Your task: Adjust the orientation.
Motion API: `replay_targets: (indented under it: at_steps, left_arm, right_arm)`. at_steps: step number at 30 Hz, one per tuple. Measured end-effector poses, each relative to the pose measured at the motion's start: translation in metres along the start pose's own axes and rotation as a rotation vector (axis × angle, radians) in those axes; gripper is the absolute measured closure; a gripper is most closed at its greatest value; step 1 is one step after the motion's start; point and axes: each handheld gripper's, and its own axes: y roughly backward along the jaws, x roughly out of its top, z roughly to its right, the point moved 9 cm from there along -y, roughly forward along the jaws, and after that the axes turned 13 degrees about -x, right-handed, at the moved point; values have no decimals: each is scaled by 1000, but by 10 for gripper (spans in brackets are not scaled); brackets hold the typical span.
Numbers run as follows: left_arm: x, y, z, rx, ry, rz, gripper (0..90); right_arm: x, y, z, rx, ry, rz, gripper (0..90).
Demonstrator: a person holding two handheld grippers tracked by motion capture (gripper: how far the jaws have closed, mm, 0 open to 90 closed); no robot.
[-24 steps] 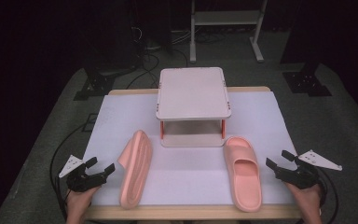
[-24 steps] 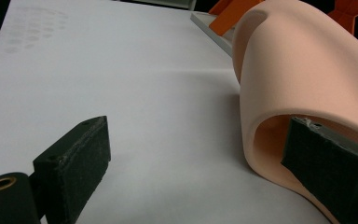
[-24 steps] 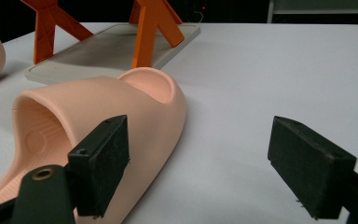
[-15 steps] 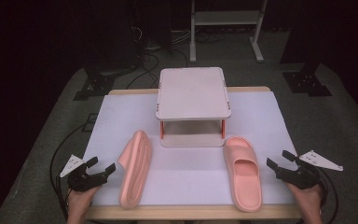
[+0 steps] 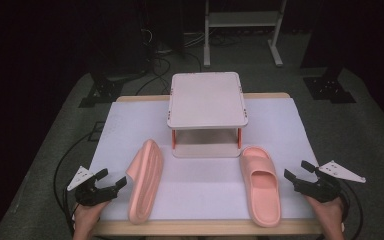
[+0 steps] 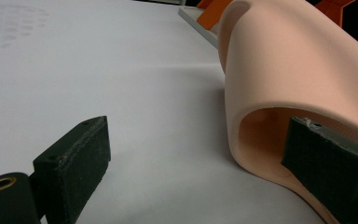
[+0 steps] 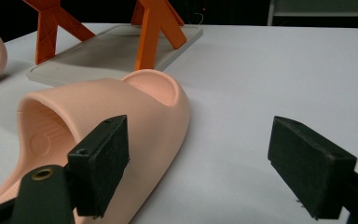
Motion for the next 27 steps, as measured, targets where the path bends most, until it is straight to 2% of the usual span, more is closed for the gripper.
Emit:
replay_targets:
  at_steps: [8,12,15,17,27]
  left_arm:
    - [-2,-4,4,-2,-33,-36,74]
    - [-2,-8,5,-3,-35,-49,76]
    - [-2,-9,7,-15,-43,-63,123]
    - [0,-11,8,-2,-65,-70,123]
    - [-2,-19,9,-2,-73,-101,177]
  right_arm:
    - [1,1,-1,-1,-2,10,199]
    - [1,1,-2,0,2,8,199]
    - [1,1,-2,1,2,5,199]
    - [1,1,-1,1,-2,9,199]
    - [0,1,-4,11,3,6,197]
